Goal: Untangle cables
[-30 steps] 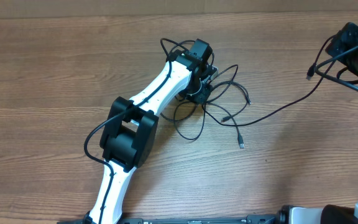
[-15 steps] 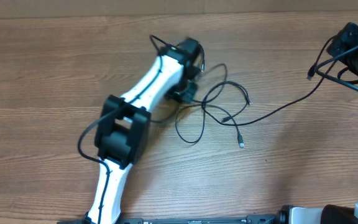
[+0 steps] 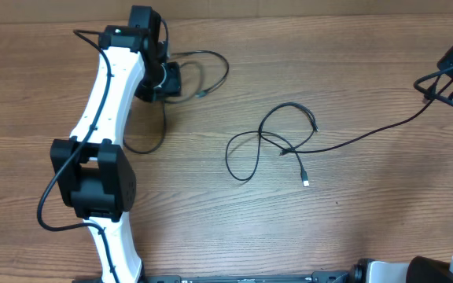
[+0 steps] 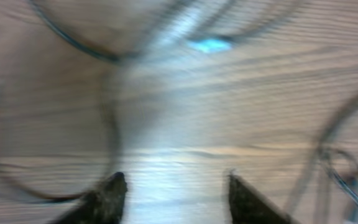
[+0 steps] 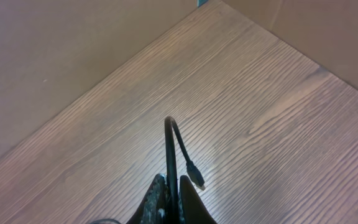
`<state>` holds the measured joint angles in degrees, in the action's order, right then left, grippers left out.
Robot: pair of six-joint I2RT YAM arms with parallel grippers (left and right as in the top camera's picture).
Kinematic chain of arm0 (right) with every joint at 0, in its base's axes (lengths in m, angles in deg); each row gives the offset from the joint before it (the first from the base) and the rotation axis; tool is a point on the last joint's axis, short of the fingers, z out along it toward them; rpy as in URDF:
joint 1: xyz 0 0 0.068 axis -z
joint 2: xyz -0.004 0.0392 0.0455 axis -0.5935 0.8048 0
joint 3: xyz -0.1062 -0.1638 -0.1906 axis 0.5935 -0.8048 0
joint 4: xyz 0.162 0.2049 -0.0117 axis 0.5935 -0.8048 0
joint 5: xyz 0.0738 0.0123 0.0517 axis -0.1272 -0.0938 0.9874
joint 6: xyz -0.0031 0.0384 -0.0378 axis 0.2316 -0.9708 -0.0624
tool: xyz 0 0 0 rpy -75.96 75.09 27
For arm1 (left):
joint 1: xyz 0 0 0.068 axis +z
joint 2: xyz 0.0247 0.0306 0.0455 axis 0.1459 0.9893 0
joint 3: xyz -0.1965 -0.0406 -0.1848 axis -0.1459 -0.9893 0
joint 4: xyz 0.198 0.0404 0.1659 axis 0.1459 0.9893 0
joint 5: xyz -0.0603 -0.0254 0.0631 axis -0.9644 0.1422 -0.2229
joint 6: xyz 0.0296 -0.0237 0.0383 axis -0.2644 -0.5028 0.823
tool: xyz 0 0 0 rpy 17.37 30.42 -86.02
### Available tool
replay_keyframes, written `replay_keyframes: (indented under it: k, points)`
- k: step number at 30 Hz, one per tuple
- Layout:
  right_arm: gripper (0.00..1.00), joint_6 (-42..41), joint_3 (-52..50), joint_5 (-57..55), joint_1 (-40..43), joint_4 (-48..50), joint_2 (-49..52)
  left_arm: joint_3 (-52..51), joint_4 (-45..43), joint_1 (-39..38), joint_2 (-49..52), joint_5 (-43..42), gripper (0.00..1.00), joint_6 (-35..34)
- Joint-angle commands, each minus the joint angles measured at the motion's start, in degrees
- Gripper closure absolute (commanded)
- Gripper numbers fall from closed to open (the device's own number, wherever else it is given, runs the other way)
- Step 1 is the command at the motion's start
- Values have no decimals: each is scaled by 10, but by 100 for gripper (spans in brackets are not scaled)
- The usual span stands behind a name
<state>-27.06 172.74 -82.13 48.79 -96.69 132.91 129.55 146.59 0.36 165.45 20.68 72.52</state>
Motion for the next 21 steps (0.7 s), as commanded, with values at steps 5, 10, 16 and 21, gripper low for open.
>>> replay_keyframes:
  k: [5, 10, 16, 21]
  points:
    - [96, -3, 9, 15, 1, 3, -4, 5, 9, -77, -4, -138, 22, 54]
    - [96, -3, 9, 15, 1, 3, -4, -1, 11, -142, -4, -100, 17, 85]
    - [96, -3, 9, 15, 1, 3, -4, -25, 8, -200, -4, 45, 16, 85]
    - [96, -3, 9, 15, 1, 3, -4, -68, -12, -221, -4, 78, 15, 85]
